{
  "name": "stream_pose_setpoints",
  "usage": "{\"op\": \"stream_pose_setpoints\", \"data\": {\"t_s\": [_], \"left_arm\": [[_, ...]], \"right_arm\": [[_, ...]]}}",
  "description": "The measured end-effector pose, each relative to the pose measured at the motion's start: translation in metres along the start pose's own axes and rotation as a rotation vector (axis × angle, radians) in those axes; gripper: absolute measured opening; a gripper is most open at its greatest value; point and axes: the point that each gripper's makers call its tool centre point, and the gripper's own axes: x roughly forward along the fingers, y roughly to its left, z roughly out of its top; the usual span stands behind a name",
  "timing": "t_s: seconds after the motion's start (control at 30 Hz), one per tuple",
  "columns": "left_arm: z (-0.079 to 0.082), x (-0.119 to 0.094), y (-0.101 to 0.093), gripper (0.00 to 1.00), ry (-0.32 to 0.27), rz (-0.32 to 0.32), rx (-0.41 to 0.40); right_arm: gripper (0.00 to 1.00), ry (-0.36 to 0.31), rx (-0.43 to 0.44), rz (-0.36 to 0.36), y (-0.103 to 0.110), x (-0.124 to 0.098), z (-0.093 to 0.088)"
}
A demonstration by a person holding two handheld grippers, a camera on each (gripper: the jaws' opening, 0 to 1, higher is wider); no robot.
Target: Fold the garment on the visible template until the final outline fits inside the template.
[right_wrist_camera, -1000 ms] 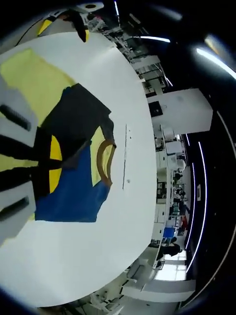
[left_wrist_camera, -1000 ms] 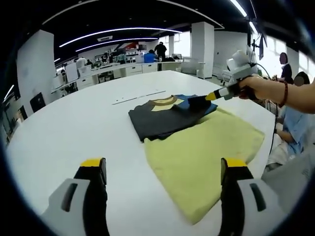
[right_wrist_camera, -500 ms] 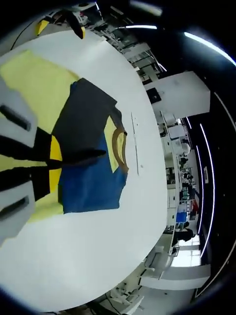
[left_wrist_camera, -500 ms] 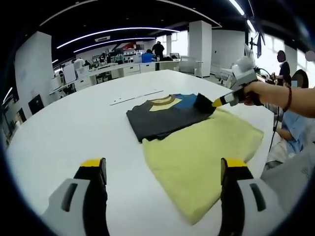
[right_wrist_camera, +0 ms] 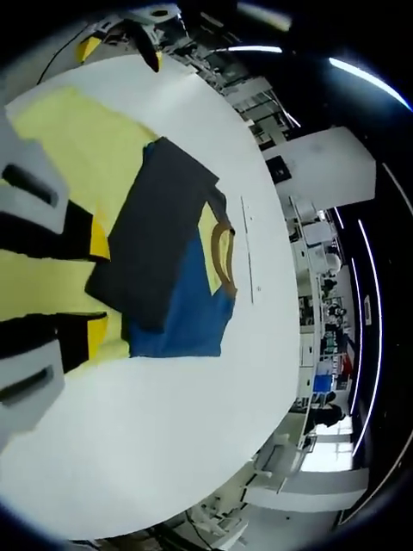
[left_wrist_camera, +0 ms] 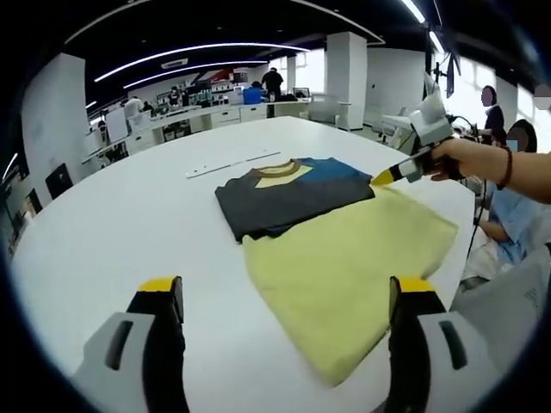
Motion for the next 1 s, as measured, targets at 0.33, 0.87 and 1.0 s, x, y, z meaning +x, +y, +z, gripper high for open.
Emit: {"op": "stream_pose_setpoints", "data": {"t_s": [0.33, 0.87, 1.0], "left_arm": [[-0.02, -0.011, -0.01, 0.99, 0.05, -0.037, 0.014], [-0.061, -0.028, -0.014, 0.82, 0.128, -0.035, -0.058], [-0.071, -0.03, -0.011, 0.72, 0.151, -0.018, -0.081]], "right_arm": [[0.58, 0.008, -0.051, 0.053, 0.013, -0.038, -0.008], [0.59, 0.088, -0.055, 0.067, 0.007, -0.092, -0.066], [0.55, 0.11, -0.027, 0.062, 0.005, -0.1, -0.087]]}}
